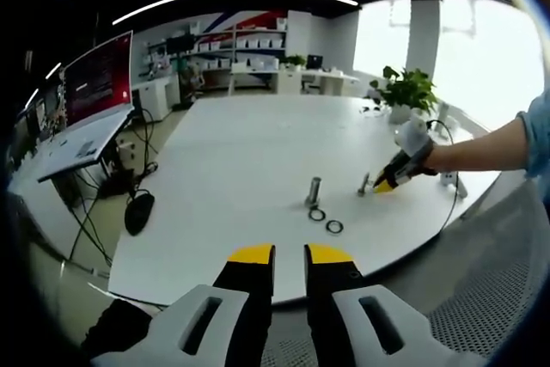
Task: Place the washer onto the threaded stud by aligning its center hole with the stud, sliding it down to the base, and recovering from edge contact or off-axis alignment until the washer reaches the visible bottom stop.
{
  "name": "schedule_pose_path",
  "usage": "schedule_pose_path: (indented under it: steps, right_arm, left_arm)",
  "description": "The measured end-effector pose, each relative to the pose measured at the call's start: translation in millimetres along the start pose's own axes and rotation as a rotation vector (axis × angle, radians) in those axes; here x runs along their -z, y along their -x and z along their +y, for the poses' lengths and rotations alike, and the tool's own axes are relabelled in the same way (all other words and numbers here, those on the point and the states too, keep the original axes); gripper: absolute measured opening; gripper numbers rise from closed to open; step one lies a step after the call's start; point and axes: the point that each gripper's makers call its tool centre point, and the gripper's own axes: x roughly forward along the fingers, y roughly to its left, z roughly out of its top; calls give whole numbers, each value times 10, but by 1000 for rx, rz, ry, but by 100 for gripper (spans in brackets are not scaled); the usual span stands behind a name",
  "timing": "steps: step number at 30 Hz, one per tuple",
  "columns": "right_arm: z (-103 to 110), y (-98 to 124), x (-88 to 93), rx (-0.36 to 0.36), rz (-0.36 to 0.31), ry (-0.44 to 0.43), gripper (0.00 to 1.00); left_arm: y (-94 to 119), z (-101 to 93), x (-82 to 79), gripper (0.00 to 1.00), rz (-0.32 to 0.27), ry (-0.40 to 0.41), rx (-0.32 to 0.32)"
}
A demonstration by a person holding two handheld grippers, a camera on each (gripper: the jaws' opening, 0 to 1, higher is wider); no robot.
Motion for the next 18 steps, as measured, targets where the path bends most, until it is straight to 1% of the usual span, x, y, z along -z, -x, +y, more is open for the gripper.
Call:
schedule_pose_path:
  steps: [6,10,18]
  right_arm:
    - [59,76,-96,-14,-26,1,14]
    - [65,128,-154,-6,-36,28,14]
    - [41,269,-335,6,-98,1,14]
  left_arm:
    - [1,-5,-3,11,-2,2,-1]
    - [3,-6,-8,11,-5,5,-2]
    - [2,-6,-12,11,-9,6,-2]
